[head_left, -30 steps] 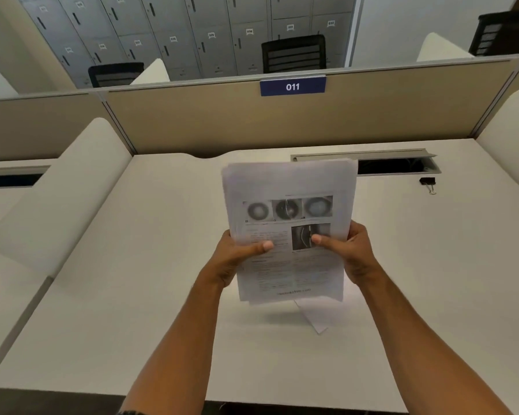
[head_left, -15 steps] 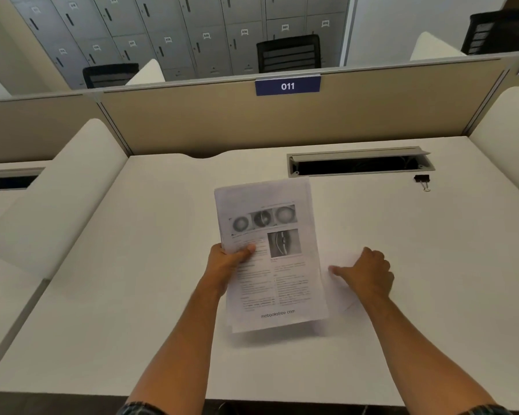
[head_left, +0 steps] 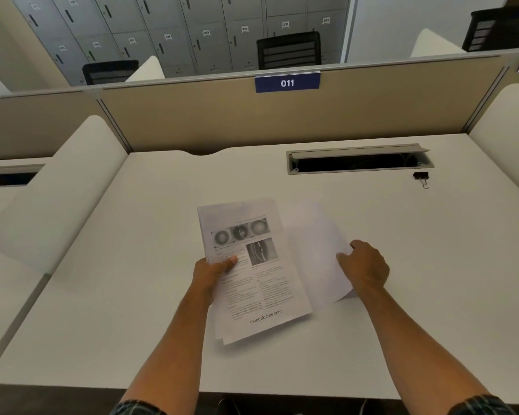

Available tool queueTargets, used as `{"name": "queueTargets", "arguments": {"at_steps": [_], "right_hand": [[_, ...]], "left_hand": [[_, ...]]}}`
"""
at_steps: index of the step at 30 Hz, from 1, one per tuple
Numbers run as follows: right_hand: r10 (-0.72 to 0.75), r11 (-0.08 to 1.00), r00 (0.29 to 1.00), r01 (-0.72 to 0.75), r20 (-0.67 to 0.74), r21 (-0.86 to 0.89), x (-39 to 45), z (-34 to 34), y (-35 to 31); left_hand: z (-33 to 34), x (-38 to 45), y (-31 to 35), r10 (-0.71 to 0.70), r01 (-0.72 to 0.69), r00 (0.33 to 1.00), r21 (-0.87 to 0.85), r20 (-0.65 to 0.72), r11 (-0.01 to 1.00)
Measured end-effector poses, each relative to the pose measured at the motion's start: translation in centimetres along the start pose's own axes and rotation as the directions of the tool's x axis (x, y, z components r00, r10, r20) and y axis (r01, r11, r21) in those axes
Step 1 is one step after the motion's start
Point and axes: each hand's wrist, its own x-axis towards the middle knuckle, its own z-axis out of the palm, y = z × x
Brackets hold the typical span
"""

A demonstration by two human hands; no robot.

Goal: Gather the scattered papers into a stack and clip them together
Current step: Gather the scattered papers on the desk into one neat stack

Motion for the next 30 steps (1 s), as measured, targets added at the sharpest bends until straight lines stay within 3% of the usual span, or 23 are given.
{"name": "queueTargets", "arguments": {"at_steps": [3,5,7,9,11,13,17,23,30], "right_hand": [[-0.233,0.964,0.927,0.26,-0.295,0.053,-1.4,-1.2,-2.6],[-0.478,0.855,0.782,0.519,-0.4,-0.007,-3.1,-2.1,-5.1],[-0.721,0.67,0.61,0.734,-0.329,-0.109,-5.1,-2.5,-7.6],[-0.837,0.545,0.545,0.823,-0.05,-0.162,-7.0,-1.4,-9.4],[-0.808,0.527,0.552,0.833,0.205,-0.167,-8.7,0.6,-10.4],[-0.76,0.546,0.564,0.824,0.325,-0.152,-10.1,2.2,-10.9],[-0.73,0.589,0.599,0.796,0.329,-0.142,-10.6,3.3,-11.0],[-0.78,0.553,0.558,0.827,0.283,-0.105,-10.4,2.2,-11.0],[-0.733,0.618,0.623,0.778,0.272,-0.116,-11.0,2.4,-11.6]], "left_hand": [[0.0,0.2,-0.6,0.005,-0.005,1.0,-0.013,-0.01,1.0],[0.4,0.1,-0.8,0.021,-0.021,1.0,-0.004,0.017,1.0],[1.2,-0.1,-0.9,0.044,-0.045,0.997,0.019,0.062,0.999],[2.2,-0.3,-0.6,0.069,-0.074,0.991,0.04,0.111,0.996],[3.1,-0.5,-0.1,0.08,-0.089,0.988,0.064,0.133,0.994],[3.6,-0.8,0.2,0.07,-0.075,0.988,0.032,0.138,0.997],[3.4,-1.1,0.1,0.045,-0.043,0.991,-0.014,0.128,0.999],[3.2,-1.4,0.6,0.062,-0.049,0.988,-0.087,0.143,0.995],[4.3,-1.8,2.1,0.076,-0.049,0.98,-0.149,0.182,0.988]]}}
